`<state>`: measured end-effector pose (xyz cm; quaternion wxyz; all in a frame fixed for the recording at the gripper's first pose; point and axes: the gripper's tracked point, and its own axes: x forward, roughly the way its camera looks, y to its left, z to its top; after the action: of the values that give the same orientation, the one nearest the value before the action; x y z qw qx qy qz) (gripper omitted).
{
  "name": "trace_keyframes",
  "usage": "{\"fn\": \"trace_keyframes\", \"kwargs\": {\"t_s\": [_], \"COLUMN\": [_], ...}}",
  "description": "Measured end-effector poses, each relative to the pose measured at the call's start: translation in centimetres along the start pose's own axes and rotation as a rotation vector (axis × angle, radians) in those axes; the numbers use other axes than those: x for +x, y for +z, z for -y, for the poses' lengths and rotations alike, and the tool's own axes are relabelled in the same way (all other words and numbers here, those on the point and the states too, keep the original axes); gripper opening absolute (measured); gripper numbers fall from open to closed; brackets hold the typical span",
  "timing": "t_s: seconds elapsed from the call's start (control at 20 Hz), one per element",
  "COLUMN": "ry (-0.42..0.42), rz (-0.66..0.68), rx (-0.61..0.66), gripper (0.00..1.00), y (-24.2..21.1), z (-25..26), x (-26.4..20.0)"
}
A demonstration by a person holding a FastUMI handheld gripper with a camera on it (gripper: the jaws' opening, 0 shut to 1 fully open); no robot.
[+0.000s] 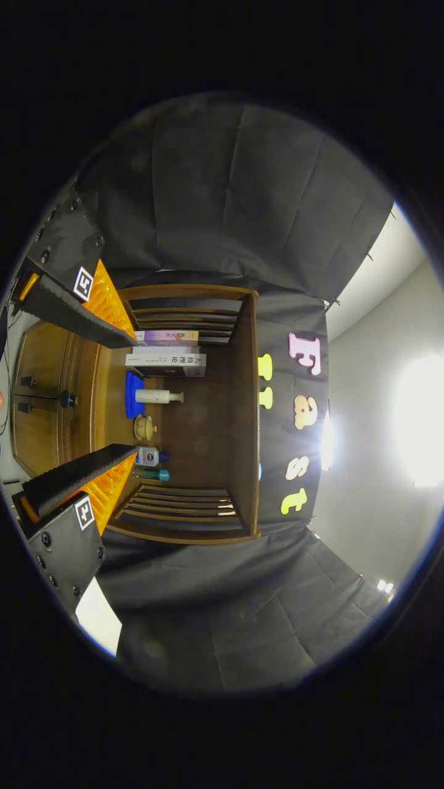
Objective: Pull open the drawer, take out the items inside it, and place them on the countertop above the cabinet.
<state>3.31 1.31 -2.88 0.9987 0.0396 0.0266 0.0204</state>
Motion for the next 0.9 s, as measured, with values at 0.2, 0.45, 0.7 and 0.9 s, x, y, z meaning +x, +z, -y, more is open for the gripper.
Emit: {"fn": "trace_keyframes", "kwargs": {"t_s": [0.2, 0.45, 0.7, 0.9], "ry": [0.02, 0.028, 0.024, -0.008], "rz": [-0.028, -0.089, -0.176, -0.193], "rx": [0.028, 0.063, 0.089, 0.129], "gripper": [0.98, 0.98, 0.98, 0.98], "y": [-1.5, -5.0, -10.1, -13.7], "z": [-0.3, -0.2, 0.2, 0.8], "x": [2.8, 6.9, 10.8, 13.3]}}
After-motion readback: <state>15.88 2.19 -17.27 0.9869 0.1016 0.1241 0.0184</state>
